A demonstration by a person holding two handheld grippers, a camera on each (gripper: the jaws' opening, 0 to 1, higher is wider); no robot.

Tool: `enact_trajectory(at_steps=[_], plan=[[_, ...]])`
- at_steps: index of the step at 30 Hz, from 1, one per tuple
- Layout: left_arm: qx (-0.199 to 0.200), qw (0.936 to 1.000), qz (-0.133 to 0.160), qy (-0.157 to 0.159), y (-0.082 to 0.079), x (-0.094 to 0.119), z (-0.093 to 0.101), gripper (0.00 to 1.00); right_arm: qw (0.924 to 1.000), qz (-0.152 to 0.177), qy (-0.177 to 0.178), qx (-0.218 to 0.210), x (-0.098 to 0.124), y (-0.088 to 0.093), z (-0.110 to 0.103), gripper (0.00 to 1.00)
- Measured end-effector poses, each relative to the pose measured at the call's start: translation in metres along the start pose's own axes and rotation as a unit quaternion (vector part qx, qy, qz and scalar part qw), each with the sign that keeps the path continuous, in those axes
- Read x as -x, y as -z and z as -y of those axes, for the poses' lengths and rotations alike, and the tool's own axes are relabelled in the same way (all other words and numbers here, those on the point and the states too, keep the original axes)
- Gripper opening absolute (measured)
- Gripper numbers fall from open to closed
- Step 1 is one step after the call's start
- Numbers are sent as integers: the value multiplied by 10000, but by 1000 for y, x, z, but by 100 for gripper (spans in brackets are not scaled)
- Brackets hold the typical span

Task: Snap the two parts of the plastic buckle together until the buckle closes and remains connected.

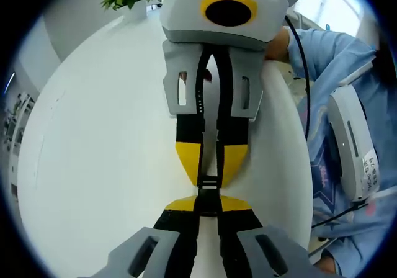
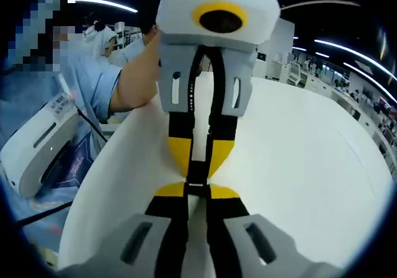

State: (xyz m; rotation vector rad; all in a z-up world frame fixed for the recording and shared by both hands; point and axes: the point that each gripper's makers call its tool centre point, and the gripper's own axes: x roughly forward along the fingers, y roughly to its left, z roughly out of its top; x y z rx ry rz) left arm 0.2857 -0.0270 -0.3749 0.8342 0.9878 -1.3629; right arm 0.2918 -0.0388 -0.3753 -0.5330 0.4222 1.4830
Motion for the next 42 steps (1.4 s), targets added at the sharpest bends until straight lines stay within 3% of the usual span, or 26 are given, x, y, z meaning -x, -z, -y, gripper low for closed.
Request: enact_trajectory(at_steps=[15, 23, 30, 42], plan=[[-55, 10000, 1, -54, -3, -3, -4, 9, 9999, 64, 49, -59, -1, -1, 1, 10], [-97, 9995, 302, -30, -8, -7, -4, 10, 9999, -71, 96, -125, 1, 0, 0, 10], [-370, 9963, 778, 37, -8, -8, -4, 11, 9999, -91, 88, -111, 2, 0, 0, 10], [-425, 9953, 871, 92, -1, -8, -1, 12, 9999, -72, 89, -77, 1, 0, 0, 10]])
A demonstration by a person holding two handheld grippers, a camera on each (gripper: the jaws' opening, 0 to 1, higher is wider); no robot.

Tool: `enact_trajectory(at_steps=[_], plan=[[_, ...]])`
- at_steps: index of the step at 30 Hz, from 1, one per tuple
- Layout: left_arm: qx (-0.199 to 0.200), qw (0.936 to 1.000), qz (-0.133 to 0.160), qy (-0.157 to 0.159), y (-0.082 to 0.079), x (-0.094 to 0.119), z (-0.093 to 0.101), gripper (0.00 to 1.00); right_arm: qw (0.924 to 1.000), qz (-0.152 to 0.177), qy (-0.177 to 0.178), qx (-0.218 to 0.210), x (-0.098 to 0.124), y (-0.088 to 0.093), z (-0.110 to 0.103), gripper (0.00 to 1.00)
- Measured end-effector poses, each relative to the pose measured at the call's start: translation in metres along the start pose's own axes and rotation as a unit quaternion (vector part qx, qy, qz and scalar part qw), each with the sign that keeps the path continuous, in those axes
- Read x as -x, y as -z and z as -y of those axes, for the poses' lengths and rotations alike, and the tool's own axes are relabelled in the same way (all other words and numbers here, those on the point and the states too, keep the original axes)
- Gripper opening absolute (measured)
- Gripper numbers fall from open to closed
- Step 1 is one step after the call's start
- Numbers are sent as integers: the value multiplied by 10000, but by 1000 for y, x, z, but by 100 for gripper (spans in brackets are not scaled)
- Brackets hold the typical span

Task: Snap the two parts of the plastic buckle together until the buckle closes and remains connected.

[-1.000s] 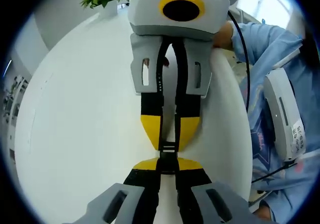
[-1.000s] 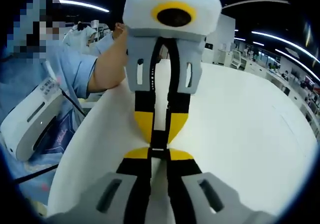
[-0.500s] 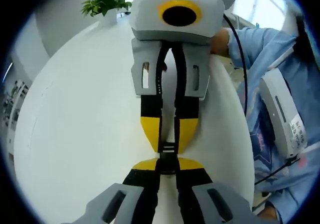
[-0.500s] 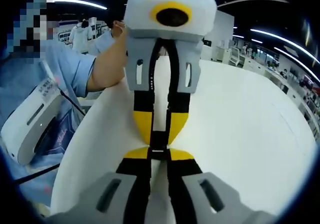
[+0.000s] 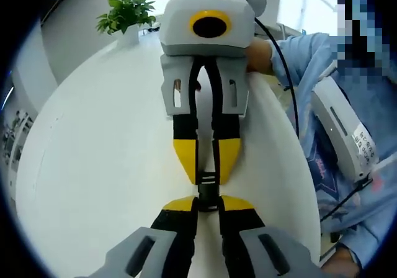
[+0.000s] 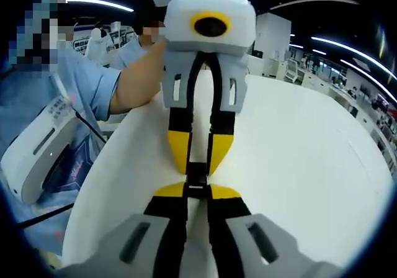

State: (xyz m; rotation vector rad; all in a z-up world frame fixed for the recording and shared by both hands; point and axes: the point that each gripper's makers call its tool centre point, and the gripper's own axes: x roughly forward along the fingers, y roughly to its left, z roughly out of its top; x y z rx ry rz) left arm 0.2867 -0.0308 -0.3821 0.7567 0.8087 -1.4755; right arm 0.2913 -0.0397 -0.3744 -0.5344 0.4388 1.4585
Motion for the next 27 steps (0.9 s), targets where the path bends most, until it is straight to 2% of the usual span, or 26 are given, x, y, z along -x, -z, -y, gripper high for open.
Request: enact_trajectory(at_steps=[8, 16, 25, 27], plan=[[94, 10000, 22, 22, 3, 1, 1, 12, 10000, 22, 2, 22, 0, 0, 0, 10], [-12, 10000, 63, 21, 2, 0, 1, 11, 10000, 37, 16, 0, 1, 1, 2, 10], [4, 9998, 202, -57, 2, 0, -7, 11, 9999, 86, 136, -60, 3, 2, 9, 10], [9, 9996, 253, -90, 1, 0, -11, 11, 9996, 64, 198, -212, 5, 5, 14, 11]])
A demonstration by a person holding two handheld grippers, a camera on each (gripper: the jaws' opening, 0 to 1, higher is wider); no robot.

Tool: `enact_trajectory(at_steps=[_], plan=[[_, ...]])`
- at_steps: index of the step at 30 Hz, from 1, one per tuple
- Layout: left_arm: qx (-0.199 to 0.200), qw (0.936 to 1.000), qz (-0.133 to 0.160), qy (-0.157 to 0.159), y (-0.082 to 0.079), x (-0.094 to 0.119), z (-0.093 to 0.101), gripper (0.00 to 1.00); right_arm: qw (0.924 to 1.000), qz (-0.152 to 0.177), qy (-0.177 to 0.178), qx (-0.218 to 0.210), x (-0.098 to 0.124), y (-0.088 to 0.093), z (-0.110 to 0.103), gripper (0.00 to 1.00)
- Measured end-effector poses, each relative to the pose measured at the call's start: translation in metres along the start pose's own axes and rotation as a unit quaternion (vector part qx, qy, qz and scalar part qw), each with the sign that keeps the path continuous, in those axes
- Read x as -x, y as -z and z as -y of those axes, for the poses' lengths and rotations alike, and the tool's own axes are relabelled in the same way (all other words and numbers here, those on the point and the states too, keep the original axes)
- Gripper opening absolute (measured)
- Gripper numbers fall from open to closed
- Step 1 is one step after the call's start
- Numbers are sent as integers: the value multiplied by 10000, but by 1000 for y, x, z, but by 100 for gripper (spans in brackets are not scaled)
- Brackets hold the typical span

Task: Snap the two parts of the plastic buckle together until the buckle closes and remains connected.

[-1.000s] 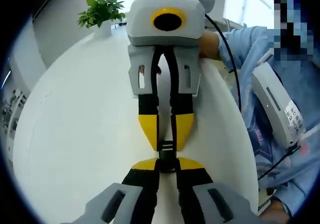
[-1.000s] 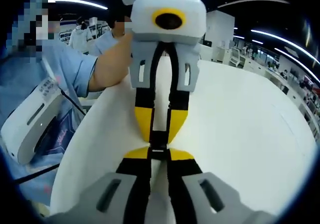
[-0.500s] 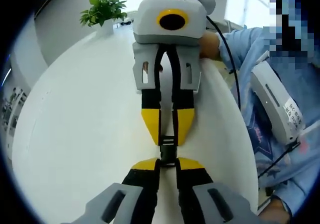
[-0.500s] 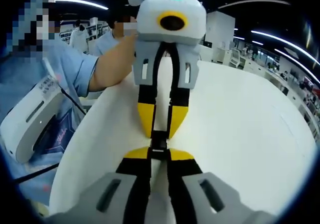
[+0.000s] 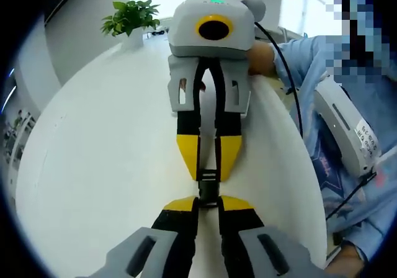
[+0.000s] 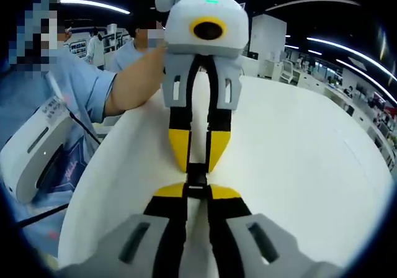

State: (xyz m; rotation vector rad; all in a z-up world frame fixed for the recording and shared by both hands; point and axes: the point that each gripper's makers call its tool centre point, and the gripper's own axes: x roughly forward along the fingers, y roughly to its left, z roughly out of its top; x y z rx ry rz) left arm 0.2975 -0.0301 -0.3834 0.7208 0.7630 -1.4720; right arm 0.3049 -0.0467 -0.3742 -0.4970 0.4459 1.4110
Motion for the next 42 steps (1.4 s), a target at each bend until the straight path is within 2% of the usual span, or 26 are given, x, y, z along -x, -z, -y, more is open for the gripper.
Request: enact_trajectory(at_steps=[9, 19, 22, 29, 34, 42], plan=[[133, 9995, 293, -63, -6, -2, -11, 11, 9999, -3, 118, -73, 6, 7, 9, 11], [197, 9983, 530, -128, -13, -4, -24, 11, 9988, -203, 437, 51, 8, 6, 23, 11], [221, 9978, 609, -158, -14, -5, -30, 11, 9985, -177, 512, 107, 8, 5, 30, 11], [268, 9964, 780, -215, -19, -7, -47, 11, 9984, -114, 547, -58, 14, 10, 42, 11], [329, 9959, 806, -264, -22, -9, -59, 11, 9982, -87, 587, -123, 16, 13, 53, 11], [308, 9966, 714, -278, -22, -11, -73, 11, 9974, -280, 640, -198, 11, 21, 69, 11]])
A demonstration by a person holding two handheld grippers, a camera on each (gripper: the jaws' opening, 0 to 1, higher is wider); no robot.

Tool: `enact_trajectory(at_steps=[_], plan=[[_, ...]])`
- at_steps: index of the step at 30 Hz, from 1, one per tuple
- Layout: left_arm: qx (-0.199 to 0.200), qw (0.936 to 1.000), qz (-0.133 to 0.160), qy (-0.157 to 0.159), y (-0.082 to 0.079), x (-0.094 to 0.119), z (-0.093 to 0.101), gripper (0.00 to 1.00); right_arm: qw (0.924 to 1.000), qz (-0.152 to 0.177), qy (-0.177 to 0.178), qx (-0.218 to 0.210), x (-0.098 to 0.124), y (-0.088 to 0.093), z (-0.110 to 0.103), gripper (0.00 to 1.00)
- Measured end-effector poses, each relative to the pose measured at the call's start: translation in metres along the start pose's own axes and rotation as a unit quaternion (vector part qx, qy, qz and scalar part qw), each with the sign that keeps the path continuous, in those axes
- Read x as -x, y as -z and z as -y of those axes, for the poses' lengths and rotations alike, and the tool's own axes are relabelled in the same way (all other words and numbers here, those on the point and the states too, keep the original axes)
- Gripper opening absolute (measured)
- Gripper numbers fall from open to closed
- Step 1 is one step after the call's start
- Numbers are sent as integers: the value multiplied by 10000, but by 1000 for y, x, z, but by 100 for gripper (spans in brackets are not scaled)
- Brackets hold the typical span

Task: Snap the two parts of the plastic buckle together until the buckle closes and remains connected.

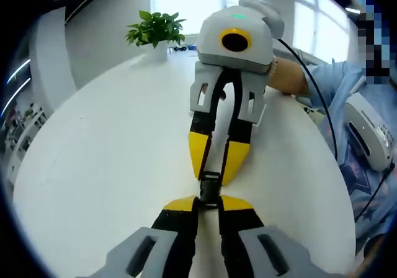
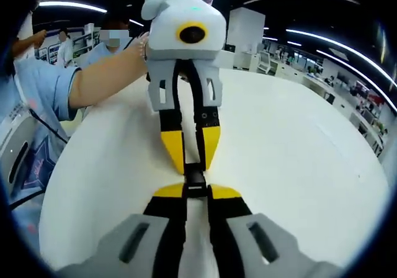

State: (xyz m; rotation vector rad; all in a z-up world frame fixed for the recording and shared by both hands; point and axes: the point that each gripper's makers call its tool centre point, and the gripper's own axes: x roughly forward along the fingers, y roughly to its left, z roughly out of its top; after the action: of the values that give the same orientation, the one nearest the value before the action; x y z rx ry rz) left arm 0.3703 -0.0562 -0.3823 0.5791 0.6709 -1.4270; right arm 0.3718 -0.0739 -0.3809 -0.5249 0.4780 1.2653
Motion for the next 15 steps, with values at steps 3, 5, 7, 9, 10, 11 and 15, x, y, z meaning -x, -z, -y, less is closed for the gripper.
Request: enact_trajectory(at_steps=[3, 5, 7, 9, 10, 11, 15], plan=[[-12, 10000, -18, -6, 0, -1, -4, 11, 10000, -37, 18, 39, -4, 0, 7, 11], [-64, 9999, -3, -84, -1, -1, -10, 11, 9999, -32, 68, 105, -6, -1, 13, 11], [-52, 9999, 17, -104, -2, -1, -16, 11, 9999, -55, 79, 59, -8, -1, 17, 11], [-10, 9999, 38, -116, -2, -1, -20, 11, 9999, -64, 94, 75, -12, -1, 22, 11], [-20, 9999, 60, -132, -2, -1, -23, 11, 9999, -63, 101, 80, -12, -2, 25, 11], [0, 9999, 72, -134, -2, -1, -25, 11, 9999, -63, 95, 73, -13, -2, 28, 11], [51, 9998, 90, -153, -2, -1, -34, 11, 9999, -39, 101, 39, -18, -7, 39, 11]])
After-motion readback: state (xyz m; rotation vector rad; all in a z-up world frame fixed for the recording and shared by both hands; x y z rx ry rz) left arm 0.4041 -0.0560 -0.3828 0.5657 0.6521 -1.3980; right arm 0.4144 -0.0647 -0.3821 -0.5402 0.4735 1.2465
